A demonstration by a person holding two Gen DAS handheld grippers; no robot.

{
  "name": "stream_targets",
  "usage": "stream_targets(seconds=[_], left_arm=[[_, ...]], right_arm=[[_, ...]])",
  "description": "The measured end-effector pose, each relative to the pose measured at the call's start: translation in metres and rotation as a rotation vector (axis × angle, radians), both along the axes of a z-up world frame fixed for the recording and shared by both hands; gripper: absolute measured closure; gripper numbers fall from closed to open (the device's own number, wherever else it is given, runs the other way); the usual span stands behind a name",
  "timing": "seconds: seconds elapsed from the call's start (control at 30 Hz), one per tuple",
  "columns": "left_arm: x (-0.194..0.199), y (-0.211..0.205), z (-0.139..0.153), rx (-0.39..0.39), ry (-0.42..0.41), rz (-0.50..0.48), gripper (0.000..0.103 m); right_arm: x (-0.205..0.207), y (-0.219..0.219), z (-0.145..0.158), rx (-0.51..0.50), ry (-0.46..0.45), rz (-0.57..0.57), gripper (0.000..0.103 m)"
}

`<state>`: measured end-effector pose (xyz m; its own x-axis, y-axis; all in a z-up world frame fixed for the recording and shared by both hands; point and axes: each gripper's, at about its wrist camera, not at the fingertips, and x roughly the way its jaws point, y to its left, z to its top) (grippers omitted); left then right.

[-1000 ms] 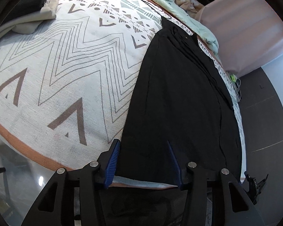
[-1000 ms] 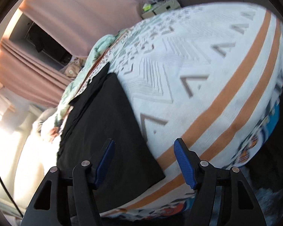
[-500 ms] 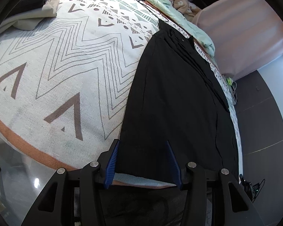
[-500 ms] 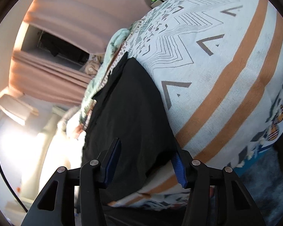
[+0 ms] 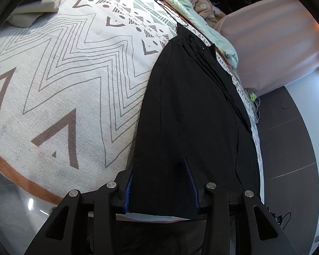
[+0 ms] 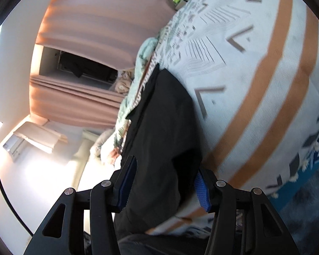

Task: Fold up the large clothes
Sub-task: 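Grasp the jacket hem with both tools and lift it toward the collar, then lift the held hem up and carry it over the jacket body with both tools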

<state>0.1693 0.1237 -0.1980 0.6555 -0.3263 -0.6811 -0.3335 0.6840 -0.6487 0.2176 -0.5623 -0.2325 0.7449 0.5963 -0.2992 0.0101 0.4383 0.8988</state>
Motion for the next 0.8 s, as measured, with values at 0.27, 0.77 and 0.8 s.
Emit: stream_targets(seconds=[0.27, 0.77, 0.8], left_arm=[[-0.001, 0.003, -0.006, -0.030, 0.009, 0.045, 0.088], [-0.057, 0.010, 0.064, -0.042, -0.186, 0.095, 0.101], [-0.064, 0.013, 0.067, -0.050, -0.193, 0.100, 0.101]], right_arm=[[0.018, -0.005, 0.009, -0.075, 0.034, -0.118, 0.097], [-0.036, 0.012, 0.103, -0.125, -0.132, -0.076, 0.098], [-0.043, 0.012, 0.110, -0.126, -0.143, -0.070, 0.098]])
